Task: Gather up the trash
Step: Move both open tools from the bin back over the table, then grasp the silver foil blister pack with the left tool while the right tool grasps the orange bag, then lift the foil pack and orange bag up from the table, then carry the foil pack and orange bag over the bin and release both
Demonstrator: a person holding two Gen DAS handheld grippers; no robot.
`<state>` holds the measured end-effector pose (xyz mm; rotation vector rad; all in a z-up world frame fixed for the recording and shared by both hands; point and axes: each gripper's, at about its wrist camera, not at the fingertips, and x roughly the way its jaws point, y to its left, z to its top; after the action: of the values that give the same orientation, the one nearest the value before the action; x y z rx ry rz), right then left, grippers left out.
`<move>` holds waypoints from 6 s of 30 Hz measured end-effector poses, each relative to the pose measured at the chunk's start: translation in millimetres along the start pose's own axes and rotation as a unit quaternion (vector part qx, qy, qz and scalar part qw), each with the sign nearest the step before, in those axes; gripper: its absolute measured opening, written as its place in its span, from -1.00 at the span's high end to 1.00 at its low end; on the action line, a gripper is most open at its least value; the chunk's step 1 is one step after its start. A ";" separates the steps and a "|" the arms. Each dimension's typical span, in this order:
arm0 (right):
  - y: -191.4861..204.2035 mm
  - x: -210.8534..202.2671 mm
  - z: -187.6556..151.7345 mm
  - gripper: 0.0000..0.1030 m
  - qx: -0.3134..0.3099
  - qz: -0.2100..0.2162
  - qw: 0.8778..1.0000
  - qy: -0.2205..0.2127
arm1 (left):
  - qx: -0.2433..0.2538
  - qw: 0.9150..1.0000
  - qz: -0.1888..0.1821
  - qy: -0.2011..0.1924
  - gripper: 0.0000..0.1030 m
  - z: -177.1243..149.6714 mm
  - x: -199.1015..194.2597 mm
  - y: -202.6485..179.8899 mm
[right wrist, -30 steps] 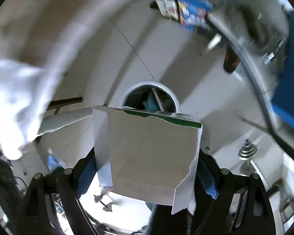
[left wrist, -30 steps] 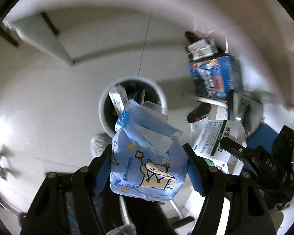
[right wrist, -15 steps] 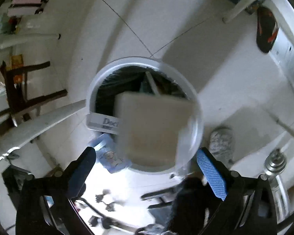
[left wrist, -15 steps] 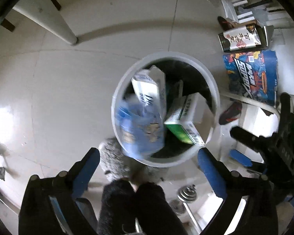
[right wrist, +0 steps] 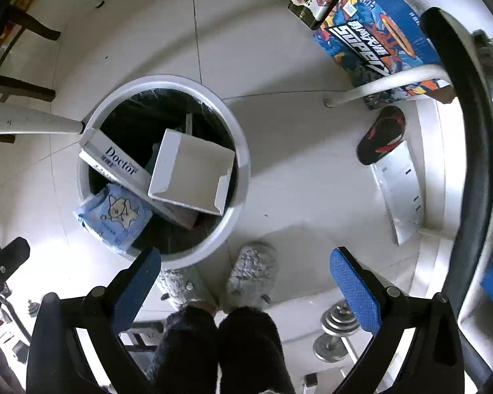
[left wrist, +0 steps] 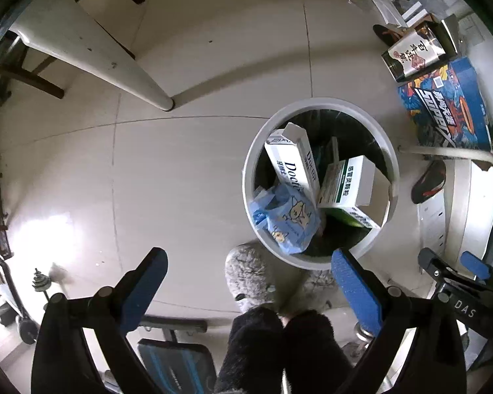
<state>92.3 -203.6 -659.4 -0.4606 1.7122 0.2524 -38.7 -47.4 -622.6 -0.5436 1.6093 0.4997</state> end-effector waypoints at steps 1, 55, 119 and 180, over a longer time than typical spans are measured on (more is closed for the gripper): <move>-4.1 -4.0 -1.7 -1.00 0.000 0.000 1.000 -0.002 | 0.002 1.000 0.002 -0.002 -0.98 -1.7 -4.6 -1.2; -63.0 -545.0 274.7 -1.00 -0.047 -0.001 0.985 -0.167 | -0.114 0.986 0.017 -0.122 -0.98 242.7 -382.9 -92.0; -114.4 -500.7 395.6 0.29 -0.032 0.168 0.982 -0.080 | 0.007 0.989 -0.032 -0.147 0.44 322.6 -381.3 -136.9; -90.3 -480.7 140.3 0.29 0.034 0.187 0.972 -0.137 | 0.072 0.966 -0.149 -0.200 -0.23 111.9 -431.6 -75.8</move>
<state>322.7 -148.3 -209.1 -0.0425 1.5200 0.5032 132.7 -14.4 -205.3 -0.5253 1.1424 0.2437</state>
